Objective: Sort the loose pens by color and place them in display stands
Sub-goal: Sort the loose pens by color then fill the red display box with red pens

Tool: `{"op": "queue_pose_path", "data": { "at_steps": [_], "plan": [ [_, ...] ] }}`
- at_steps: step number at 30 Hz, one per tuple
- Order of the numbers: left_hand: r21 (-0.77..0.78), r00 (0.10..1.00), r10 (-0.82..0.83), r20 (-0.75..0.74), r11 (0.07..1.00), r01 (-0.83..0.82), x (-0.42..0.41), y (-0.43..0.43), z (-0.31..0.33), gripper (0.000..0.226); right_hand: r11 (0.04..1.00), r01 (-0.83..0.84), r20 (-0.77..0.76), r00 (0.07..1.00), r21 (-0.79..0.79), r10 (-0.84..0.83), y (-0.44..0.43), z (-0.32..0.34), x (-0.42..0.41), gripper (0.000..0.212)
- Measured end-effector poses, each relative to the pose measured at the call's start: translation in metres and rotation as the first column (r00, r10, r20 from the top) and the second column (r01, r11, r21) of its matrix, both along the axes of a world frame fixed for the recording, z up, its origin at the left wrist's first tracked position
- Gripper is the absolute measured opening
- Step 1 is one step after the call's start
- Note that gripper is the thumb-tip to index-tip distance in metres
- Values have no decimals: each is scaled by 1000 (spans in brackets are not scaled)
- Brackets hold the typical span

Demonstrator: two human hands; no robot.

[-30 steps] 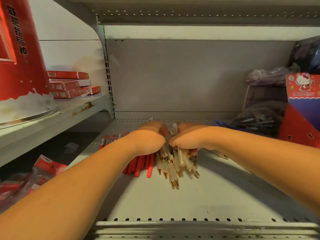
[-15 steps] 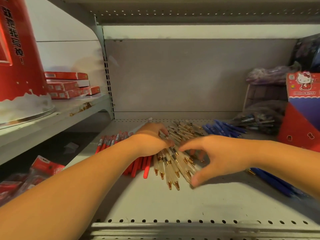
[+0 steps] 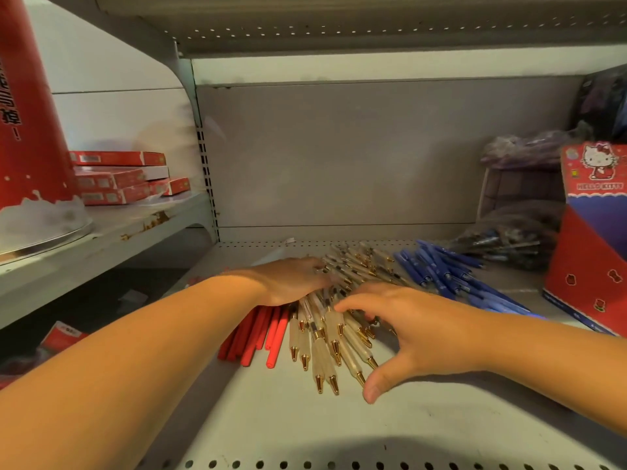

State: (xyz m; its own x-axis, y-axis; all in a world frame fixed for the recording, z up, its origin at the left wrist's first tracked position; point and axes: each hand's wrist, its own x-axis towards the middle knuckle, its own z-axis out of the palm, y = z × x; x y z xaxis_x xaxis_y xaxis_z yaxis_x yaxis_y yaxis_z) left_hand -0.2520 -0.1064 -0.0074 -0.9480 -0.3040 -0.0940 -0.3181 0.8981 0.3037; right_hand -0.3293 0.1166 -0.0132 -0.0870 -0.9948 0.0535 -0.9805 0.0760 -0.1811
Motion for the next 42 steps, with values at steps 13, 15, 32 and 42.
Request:
{"op": "queue_pose_path", "data": {
  "at_steps": [13, 15, 32, 42],
  "plan": [
    [78, 999, -11, -49, 997, 14, -28, -16, -13, 55, 1000, 13, 41, 999, -25, -12, -4, -6, 7, 89],
    [105, 998, -32, -55, 994, 37, -30, -15, -13, 56, 1000, -4, 36, 999, -30, 5, -4, -7, 8, 86],
    [129, 963, 29, -268, 992, 6, -26, -23, -6, 29, 997, 55, 113, 992, -60, -48, -4, 2, 11, 44],
    [101, 950, -41, -310, 992, 76, -18, -3, -1, 25, 999, -18, 131, 991, 50, 11, 6, 6, 5, 85]
  ]
}}
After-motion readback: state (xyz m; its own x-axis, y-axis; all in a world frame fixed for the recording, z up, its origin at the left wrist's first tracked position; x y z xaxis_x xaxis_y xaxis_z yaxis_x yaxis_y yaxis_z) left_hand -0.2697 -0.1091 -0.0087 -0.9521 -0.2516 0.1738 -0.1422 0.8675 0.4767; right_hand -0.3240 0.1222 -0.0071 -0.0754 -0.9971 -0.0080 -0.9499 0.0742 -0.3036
